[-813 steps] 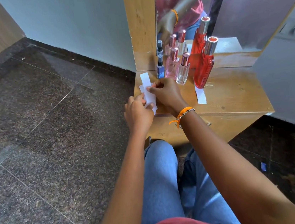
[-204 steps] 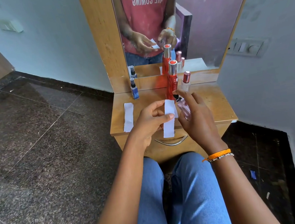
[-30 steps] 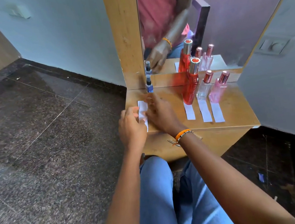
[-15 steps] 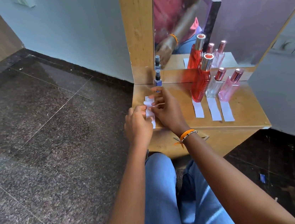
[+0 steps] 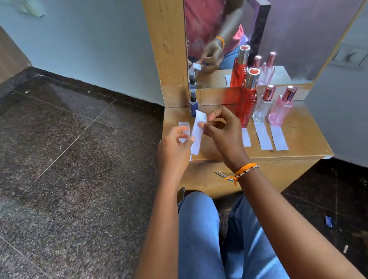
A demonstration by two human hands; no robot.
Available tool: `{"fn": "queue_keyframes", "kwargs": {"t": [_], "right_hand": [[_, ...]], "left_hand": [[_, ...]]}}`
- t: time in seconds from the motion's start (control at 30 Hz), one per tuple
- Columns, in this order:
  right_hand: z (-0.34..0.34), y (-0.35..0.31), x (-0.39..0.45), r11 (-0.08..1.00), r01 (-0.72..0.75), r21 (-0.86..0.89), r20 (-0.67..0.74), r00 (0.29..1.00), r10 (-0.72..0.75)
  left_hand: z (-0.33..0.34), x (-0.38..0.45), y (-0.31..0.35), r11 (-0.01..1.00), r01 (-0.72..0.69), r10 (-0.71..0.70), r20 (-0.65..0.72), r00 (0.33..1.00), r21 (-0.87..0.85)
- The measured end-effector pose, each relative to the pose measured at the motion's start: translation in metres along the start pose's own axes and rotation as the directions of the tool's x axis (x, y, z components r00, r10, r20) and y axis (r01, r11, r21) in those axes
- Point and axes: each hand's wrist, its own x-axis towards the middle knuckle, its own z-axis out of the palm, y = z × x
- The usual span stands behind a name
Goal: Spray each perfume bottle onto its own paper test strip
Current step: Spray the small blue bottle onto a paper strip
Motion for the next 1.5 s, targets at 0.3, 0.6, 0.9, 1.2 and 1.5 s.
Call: {"fn": "queue_keyframes", "kwargs": {"t": [0.3, 0.6, 0.9, 1.2, 1.5], "right_hand": [[-0.036, 0.01, -0.001, 0.875, 0.094, -0.474, 0.062, 0.995, -0.073], [-0.034, 0.023, -0.005, 0.611, 0.292, -0.736, 0.164, 0.952, -0.257], [0.005, 0.003, 0.035, 0.798, 0.259, -0.544, 0.159, 0.966, -0.204], [0.025, 0.006, 0.055, 0.814, 0.19, -0.548, 0.126, 0.982, -0.143], [-0.023, -0.027, 0.002, 0.966, 0.144, -0.213, 0.101, 0.987, -0.125]], "left_hand": [[0.025, -0.014, 0.011, 0.985, -0.099, 0.082, 0.12, 0.989, 0.142], [0.028, -0.01, 0.008, 0.983, -0.101, 0.084, 0.116, 0.99, 0.156], [0.019, -0.001, 0.001, 0.996, -0.088, 0.088, 0.011, 0.996, 0.009], [0.016, 0.002, 0.002, 0.99, -0.124, 0.117, -0.098, 0.988, -0.071], [0.016, -0.007, 0.014, 0.944, -0.166, 0.225, 0.188, 0.956, -0.284]]}}
